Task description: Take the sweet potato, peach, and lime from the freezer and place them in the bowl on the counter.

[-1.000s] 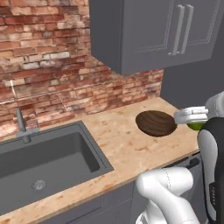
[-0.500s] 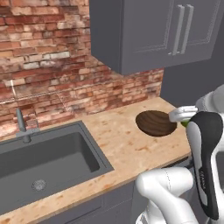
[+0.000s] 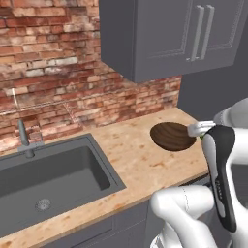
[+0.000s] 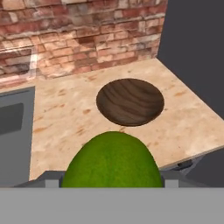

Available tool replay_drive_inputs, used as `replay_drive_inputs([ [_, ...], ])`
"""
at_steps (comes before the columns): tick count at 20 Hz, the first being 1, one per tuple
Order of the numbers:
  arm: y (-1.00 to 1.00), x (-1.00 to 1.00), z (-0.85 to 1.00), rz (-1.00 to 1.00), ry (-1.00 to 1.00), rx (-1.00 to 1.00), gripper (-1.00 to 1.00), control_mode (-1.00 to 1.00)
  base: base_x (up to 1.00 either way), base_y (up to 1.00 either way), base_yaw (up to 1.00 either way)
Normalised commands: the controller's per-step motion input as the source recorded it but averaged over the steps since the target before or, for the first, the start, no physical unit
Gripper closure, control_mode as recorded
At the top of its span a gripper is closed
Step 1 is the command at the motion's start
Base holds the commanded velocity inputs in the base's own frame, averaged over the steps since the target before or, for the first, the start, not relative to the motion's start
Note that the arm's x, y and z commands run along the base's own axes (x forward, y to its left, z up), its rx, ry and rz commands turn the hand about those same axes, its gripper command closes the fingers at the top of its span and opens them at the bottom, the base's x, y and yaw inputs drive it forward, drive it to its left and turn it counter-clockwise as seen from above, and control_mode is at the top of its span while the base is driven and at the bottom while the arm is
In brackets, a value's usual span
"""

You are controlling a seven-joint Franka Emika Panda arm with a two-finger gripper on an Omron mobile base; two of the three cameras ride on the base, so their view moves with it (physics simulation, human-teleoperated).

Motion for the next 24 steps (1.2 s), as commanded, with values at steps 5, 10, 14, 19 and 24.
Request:
replay_drive_inputs([
  [5,-0.32,0.57,-0.12,0.00,0.06,0.00,1.00,-1.00,0.00,0.00,0.00],
  [10,-0.23,0.59,-0.16,0.00,0.18,0.00,1.00,-1.00,0.00,0.00,0.00],
  [14,-0.12,0.41,-0.37,0.00,0.16,0.00,1.00,-1.00,0.00,0.00,0.00],
  [19,-0.02,0.28,-0.40,0.00,0.06,0.00,1.00,-1.00,0.00,0.00,0.00],
  [24,-0.08,0.04,-0.29,0.00,0.00,0.00,1.00,-1.00,0.00,0.00,0.00],
])
